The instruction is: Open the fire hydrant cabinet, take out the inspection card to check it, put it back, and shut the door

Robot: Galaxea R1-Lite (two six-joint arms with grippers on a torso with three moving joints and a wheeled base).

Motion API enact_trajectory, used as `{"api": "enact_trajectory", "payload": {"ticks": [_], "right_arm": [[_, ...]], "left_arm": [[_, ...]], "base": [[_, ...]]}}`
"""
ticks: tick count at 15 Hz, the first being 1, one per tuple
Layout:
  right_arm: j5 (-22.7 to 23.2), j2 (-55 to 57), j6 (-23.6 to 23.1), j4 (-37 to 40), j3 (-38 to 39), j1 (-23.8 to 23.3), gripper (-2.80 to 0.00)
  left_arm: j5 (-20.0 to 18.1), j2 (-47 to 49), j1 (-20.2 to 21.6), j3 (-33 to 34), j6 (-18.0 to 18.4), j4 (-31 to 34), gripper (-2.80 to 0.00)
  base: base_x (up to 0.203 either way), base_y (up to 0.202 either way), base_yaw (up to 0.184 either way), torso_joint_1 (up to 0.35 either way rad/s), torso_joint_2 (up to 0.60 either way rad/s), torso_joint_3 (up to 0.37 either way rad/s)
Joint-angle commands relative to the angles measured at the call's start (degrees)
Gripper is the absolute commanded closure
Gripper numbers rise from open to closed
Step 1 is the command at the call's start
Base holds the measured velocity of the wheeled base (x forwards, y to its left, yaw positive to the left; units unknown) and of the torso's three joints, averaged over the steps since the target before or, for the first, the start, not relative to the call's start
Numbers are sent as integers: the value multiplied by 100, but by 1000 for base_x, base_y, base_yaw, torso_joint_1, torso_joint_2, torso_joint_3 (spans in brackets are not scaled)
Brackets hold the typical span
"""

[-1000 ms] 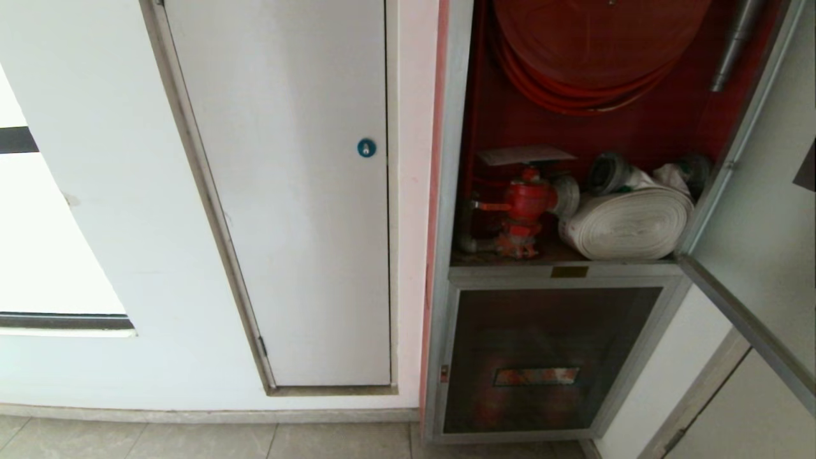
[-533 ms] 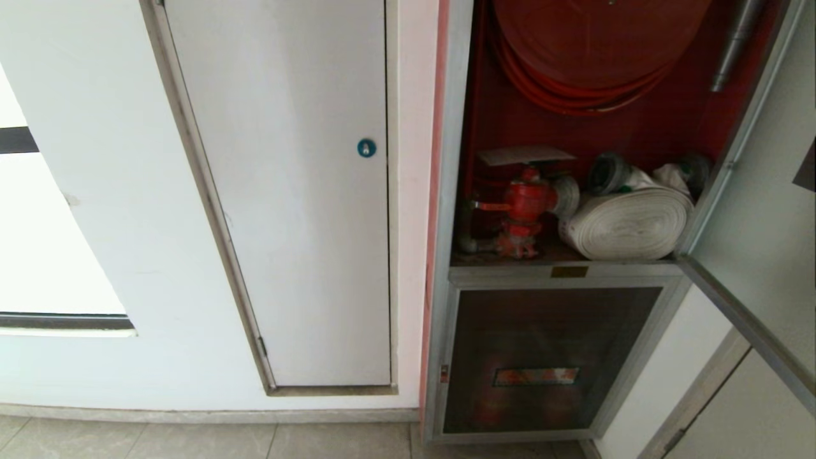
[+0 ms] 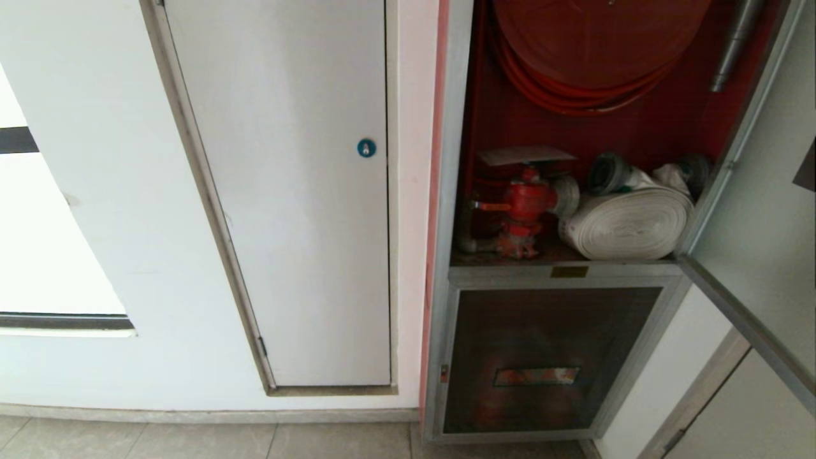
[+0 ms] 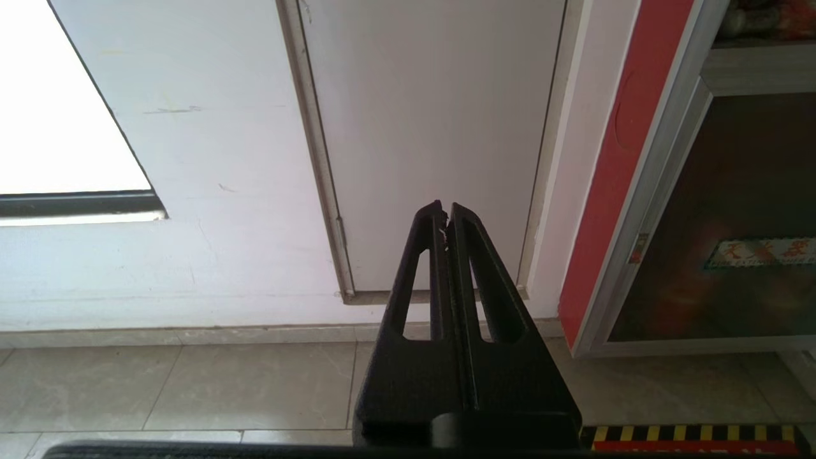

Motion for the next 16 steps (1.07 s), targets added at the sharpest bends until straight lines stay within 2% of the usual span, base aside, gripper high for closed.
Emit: {"api": "enact_trajectory", "payload": {"ticks": [1, 5, 16], "right_arm": [[49, -1, 62, -6, 24, 5, 0], [51, -1, 248, -6, 16, 5, 0], [42, -1, 265, -15, 24, 5, 0]], "left_arm": [[-3, 7, 5, 44, 1, -4, 0], [-3, 7, 5, 44, 1, -4, 0], [-3, 7, 5, 44, 1, -4, 0]], "base": [[0, 0, 0, 0, 0, 0], [0, 0, 0, 0, 0, 0], [0, 0, 0, 0, 0, 0]]}}
